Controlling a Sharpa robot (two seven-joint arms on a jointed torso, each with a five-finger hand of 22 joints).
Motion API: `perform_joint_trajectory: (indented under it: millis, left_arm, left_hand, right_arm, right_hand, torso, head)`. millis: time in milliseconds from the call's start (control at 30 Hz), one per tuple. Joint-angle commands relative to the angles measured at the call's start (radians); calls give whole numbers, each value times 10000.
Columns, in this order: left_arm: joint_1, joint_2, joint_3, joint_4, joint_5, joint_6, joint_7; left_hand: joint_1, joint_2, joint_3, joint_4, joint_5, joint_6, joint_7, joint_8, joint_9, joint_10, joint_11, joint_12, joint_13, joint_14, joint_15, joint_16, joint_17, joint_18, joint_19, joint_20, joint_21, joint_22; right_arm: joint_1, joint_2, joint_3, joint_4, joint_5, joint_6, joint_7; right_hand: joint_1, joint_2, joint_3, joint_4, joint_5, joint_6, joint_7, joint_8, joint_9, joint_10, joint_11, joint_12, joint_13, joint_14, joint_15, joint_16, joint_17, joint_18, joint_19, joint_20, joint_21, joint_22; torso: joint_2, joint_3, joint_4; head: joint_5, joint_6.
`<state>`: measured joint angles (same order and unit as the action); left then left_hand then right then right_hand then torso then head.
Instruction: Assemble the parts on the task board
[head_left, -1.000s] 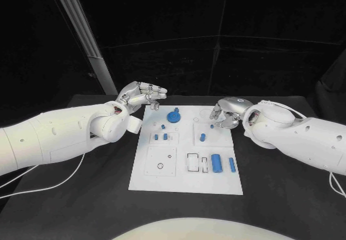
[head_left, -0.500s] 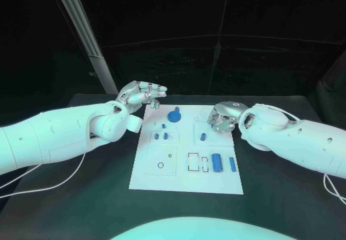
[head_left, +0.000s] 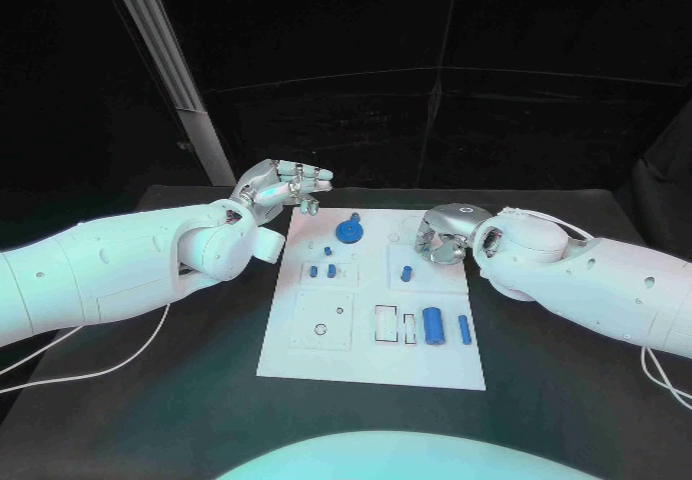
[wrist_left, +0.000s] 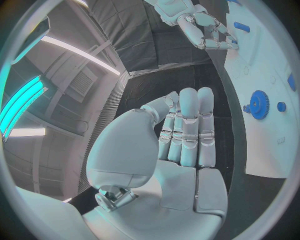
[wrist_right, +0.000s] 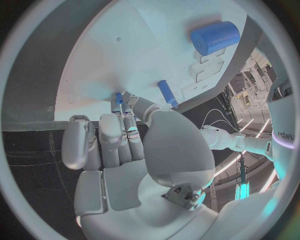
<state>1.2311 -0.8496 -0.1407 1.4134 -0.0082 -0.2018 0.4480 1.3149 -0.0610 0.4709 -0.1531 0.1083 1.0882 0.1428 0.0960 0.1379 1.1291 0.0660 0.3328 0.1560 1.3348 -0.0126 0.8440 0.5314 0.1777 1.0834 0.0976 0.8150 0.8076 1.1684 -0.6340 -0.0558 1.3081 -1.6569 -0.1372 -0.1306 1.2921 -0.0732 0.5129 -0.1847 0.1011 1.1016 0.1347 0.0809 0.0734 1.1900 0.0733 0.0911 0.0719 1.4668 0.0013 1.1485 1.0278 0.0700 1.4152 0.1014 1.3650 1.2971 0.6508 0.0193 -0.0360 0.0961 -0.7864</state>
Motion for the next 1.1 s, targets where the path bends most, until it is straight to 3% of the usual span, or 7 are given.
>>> perform_joint_trajectory:
  millis: [33,167,433,933,1100]
  left_arm:
    - [14,-19,8,12,87,228,160]
    - [14,-37,8,5,87,256,132]
    - [15,-69,8,-21,87,264,76]
    - [16,-84,8,-95,87,255,1]
    - [16,-83,8,-108,87,257,-11]
  left_hand:
    - [9,82,-22,-57,62,49,-8,-49,14,-75,19,47,9,-46,-18,-49,-9,62,-4,-41,-46,-17]
    - [8,83,-22,-60,66,54,-9,-48,16,-79,19,50,12,-45,-18,-51,-11,62,-3,-41,-48,-17]
    - [-14,69,-40,-69,42,61,-7,-54,23,-109,24,64,31,-39,-16,-61,-24,60,1,-41,-58,-22]
    - [-31,58,-52,-76,7,52,-3,-66,25,-136,30,72,45,-35,-12,-69,-34,58,4,-40,-67,-26]
    - [-33,57,-53,-83,-5,44,-1,-75,25,-152,31,76,51,-34,-11,-74,-40,58,5,-39,-72,-29]
  right_arm:
    - [-26,21,-14,-10,-750,327,-213]
    - [-41,33,-14,-20,-1017,273,-349]
    - [-54,7,-14,1,-1216,-8,-483]
    - [-58,-96,-14,158,-1062,106,-395]
    - [-58,-96,-13,177,-951,224,-376]
  right_hand:
    - [11,91,66,-15,-5,104,3,30,7,71,14,2,-10,181,-65,34,-3,-40,77,4,50,6]
    - [-23,34,70,-87,-3,97,14,-20,-13,52,24,-76,-44,167,-59,19,-48,-35,57,-9,37,-13]
    - [-214,-332,63,-350,1,-255,140,-202,-93,-353,169,-309,-101,63,36,-182,-359,25,-125,58,-170,-273]
    - [-248,-388,68,-411,10,-279,152,-185,-86,-356,177,-283,-88,63,40,-148,-330,12,-96,79,-128,-212]
    - [-278,-238,154,-415,23,-130,108,-123,-52,-184,132,-223,-64,97,14,-22,-213,-18,-9,79,-11,-55]
  torso:
    - [4,4,6]
    - [-2,4,7]
    - [-6,7,-5]
    - [-4,9,-2]
    - [-5,6,3]
  head:
    - [5,-13]
    - [8,-30]
    - [15,-45]
    - [2,-74]
    - [-7,-70]
